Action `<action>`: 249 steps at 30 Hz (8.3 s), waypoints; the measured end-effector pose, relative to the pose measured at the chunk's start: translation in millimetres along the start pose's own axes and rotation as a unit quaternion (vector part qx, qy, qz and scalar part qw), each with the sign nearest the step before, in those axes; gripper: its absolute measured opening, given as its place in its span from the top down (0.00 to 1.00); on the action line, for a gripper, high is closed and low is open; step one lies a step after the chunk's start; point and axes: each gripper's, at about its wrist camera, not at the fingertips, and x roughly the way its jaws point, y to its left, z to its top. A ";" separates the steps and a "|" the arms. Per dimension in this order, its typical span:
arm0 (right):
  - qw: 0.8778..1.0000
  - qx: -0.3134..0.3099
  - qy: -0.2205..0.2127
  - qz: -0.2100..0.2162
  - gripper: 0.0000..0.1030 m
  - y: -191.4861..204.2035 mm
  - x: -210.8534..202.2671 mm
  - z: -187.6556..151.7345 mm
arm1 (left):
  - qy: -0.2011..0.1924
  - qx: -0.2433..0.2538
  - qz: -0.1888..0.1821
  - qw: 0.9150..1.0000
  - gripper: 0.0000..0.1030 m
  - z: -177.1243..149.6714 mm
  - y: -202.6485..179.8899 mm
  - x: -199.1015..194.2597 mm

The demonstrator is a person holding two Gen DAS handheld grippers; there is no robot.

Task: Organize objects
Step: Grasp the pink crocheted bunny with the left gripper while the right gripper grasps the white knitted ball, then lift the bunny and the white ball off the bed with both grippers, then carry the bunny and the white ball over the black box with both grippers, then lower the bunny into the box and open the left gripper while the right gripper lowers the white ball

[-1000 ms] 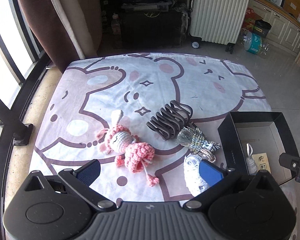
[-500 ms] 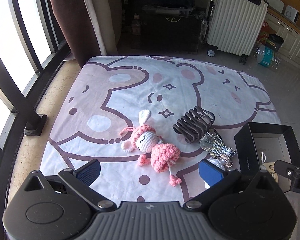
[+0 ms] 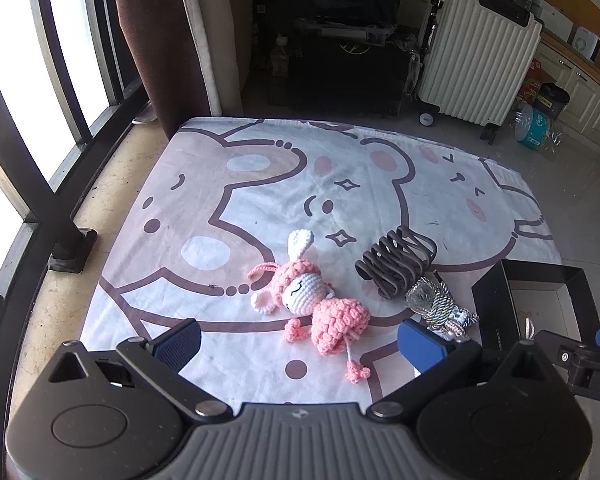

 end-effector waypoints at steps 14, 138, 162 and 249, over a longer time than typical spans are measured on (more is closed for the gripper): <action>0.999 -0.006 -0.013 0.040 0.06 17.0 5.7 5.9 | 0.027 -0.098 -0.062 0.993 0.25 7.2 18.1 28.5; 0.997 -0.026 0.003 0.074 0.63 16.1 5.4 5.0 | -0.001 0.024 -0.028 0.999 0.68 5.4 -31.2 -7.3; 0.998 -0.018 -0.031 0.055 0.63 -5.6 -13.3 7.0 | -0.016 0.018 -0.041 0.999 0.68 4.9 -52.7 -18.6; 0.998 0.055 -0.005 -0.020 0.63 -182.8 22.8 -26.6 | 0.141 -0.104 -0.232 0.957 0.62 -45.3 -261.0 131.6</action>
